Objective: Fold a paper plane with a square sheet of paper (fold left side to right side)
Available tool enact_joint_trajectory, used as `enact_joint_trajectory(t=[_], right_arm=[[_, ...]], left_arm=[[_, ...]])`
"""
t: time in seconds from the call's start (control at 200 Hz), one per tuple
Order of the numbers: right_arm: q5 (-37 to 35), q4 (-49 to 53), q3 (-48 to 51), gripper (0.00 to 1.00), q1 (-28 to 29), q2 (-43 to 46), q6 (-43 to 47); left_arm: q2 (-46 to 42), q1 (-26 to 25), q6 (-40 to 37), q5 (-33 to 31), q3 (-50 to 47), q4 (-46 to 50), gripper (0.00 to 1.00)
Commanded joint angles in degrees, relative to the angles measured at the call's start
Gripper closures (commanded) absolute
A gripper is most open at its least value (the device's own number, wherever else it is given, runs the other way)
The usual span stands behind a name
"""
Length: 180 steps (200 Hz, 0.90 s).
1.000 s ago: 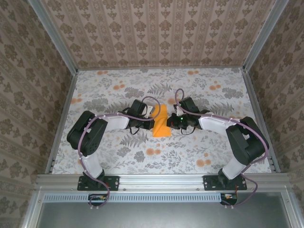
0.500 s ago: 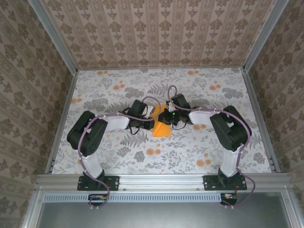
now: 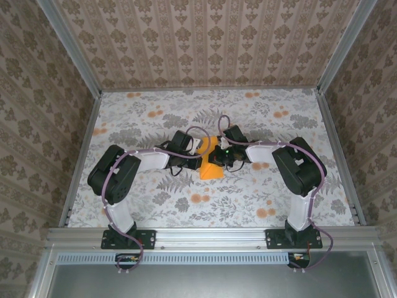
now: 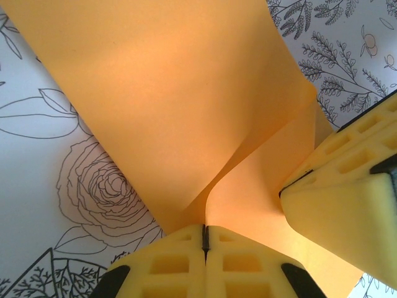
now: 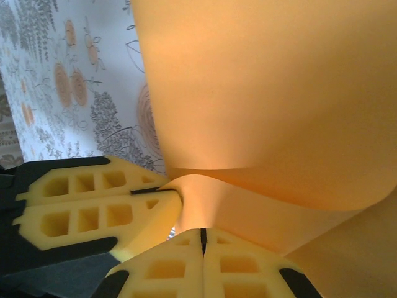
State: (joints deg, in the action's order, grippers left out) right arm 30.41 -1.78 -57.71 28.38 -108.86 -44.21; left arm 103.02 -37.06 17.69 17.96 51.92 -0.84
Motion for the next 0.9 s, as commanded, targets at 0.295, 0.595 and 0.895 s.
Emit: enact_joint_trajectory(t=[0.295, 0.595, 0.895], right_arm=[[-3.6, 7.0, -1.7, 1.0, 0.3, -2.9, 2.6], [-4.6, 8.8, -0.8, 1.0, 0.1, -2.8, 3.0], [-4.3, 8.9, -1.4, 1.0, 0.1, -2.7, 3.1]], left_arm=[[0.1, -0.9, -2.0, -1.2, 0.7, 4.2, 1.0], [-7.6, -0.6, -0.2, -0.4, 1.1, 5.5, 0.86], [-15.5, 0.8, 5.8, 12.0, -5.2, 2.6, 0.85]])
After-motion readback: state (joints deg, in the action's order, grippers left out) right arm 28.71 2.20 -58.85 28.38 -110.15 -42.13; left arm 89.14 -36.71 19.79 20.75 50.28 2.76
